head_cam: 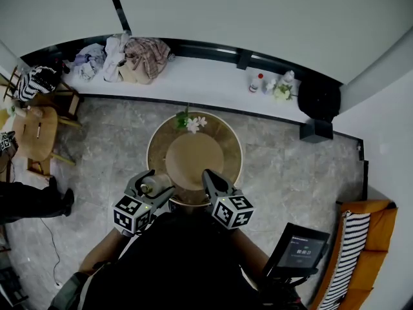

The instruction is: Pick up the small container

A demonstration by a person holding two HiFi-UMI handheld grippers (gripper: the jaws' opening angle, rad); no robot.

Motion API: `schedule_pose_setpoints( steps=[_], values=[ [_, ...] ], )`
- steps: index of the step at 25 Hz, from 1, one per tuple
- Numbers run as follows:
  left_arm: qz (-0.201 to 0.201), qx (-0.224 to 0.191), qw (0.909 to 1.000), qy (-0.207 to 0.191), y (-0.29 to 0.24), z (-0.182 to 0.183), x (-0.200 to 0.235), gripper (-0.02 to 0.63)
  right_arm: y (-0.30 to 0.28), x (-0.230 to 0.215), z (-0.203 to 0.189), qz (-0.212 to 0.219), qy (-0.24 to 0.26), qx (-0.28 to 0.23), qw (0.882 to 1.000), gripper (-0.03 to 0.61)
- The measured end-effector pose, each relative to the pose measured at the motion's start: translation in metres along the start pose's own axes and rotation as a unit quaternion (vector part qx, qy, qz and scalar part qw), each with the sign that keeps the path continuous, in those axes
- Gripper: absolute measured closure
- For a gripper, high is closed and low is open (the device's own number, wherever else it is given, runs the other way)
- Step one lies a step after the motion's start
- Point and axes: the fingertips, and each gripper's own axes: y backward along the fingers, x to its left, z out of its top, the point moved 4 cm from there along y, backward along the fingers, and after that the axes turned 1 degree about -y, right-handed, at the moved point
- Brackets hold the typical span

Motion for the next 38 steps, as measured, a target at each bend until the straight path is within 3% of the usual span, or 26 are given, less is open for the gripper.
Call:
schedule_pose_setpoints(
  steps=[26,38],
  values=[
    [-0.002,-0.010,0.9999,0.006,-0.001,-0.001,-0.002,0.267,0.000,0.000,-0.003,0.000,-0.002,0.003,1.000,0.574],
    [-0.008,-0.027,0.9995,0.010,-0.001,0.006,-0.002,0.267,-0.002,0.017,-0.004,0.035,0.044,0.009,0.998,0.574]
  ],
)
